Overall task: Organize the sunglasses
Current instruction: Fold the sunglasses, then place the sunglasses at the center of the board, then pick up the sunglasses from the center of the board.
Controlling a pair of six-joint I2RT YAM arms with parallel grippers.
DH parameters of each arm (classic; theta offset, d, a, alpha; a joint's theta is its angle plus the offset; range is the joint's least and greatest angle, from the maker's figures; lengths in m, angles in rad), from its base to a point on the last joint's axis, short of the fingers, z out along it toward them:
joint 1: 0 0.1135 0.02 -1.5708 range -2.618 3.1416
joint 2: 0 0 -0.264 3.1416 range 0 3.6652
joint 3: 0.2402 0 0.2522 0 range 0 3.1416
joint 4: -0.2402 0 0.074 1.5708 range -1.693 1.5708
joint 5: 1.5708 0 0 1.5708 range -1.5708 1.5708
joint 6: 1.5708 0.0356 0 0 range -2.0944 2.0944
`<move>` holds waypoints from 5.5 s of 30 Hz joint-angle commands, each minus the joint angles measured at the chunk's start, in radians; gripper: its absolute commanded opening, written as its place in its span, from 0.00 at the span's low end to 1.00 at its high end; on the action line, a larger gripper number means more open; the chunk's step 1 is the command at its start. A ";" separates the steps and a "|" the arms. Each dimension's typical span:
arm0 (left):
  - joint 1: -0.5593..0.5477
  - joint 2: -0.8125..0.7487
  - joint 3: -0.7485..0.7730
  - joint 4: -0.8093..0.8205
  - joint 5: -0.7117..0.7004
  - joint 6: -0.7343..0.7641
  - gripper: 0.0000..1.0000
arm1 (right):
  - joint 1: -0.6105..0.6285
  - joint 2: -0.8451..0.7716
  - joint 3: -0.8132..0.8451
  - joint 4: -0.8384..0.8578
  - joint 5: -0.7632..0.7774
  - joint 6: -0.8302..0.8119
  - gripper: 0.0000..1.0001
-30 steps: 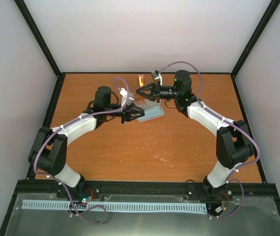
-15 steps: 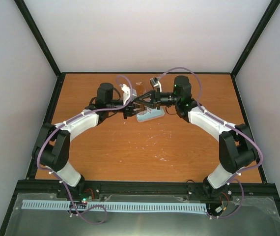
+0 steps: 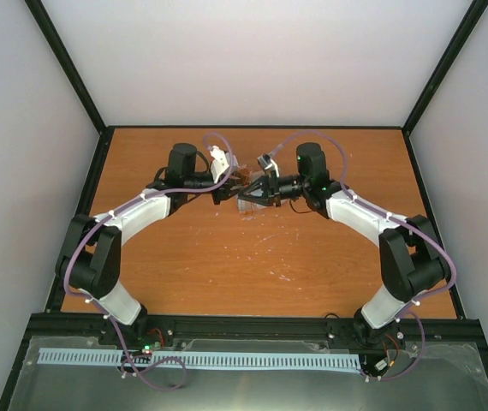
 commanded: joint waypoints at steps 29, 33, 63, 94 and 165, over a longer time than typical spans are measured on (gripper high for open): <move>0.134 -0.114 -0.061 -0.103 -0.214 0.167 0.50 | 0.023 0.125 0.212 -1.177 0.525 -0.751 0.03; 0.138 -0.132 -0.080 -0.126 -0.229 0.188 0.50 | 0.032 0.165 0.219 -1.246 0.745 -0.724 0.03; 0.140 -0.169 -0.124 -0.130 -0.253 0.186 0.50 | 0.126 0.340 0.390 -1.428 1.201 -0.597 0.31; 0.140 -0.204 -0.156 -0.128 -0.275 0.197 0.50 | 0.010 0.302 0.309 -1.325 1.065 -0.501 0.86; 0.269 -0.269 -0.150 -0.117 -0.164 0.121 0.50 | -0.099 0.028 -0.266 0.319 0.818 0.516 0.25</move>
